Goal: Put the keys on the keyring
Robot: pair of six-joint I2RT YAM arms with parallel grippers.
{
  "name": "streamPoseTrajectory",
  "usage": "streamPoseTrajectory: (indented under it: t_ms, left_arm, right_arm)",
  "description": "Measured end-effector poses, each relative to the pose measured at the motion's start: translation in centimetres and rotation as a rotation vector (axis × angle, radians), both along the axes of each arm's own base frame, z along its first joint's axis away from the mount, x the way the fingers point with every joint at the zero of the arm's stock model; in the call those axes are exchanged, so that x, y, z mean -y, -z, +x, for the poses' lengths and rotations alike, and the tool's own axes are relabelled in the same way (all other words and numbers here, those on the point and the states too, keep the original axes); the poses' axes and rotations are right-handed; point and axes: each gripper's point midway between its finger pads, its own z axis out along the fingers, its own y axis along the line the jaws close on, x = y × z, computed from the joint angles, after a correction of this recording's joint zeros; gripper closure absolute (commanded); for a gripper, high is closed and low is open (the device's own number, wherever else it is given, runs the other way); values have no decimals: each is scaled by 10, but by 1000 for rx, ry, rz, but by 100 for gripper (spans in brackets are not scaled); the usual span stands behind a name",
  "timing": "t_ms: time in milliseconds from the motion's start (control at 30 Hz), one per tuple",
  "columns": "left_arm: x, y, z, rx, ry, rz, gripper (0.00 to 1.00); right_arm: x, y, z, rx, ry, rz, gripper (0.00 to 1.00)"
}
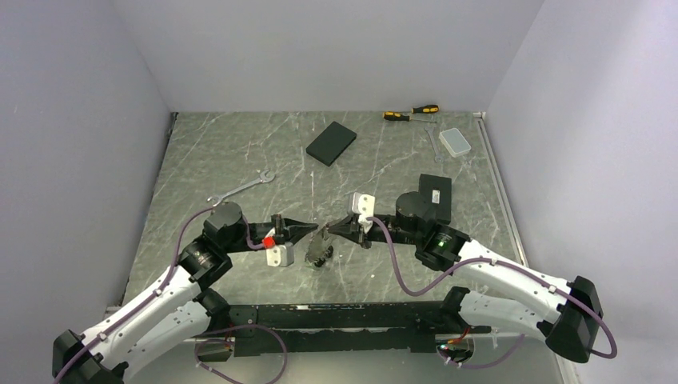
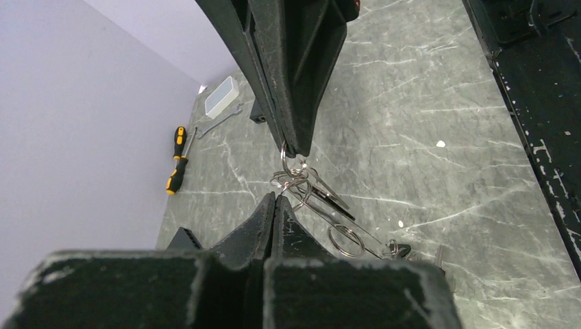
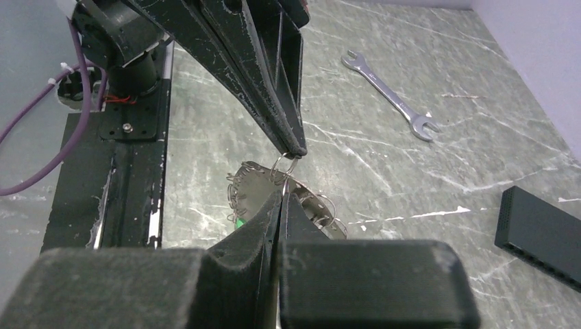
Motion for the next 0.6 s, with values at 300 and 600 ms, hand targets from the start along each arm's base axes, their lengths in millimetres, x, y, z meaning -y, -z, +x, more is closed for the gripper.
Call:
streamPoseTrajectory:
  t_ms: [300, 600]
  left_arm:
    - [1, 0, -2, -12, 22, -5, 100]
    - [3, 6, 0, -38, 20, 6, 100]
  right_arm:
    - [0, -5, 1, 13, 0, 5, 100]
    - [-1, -8, 2, 20, -3, 5, 100]
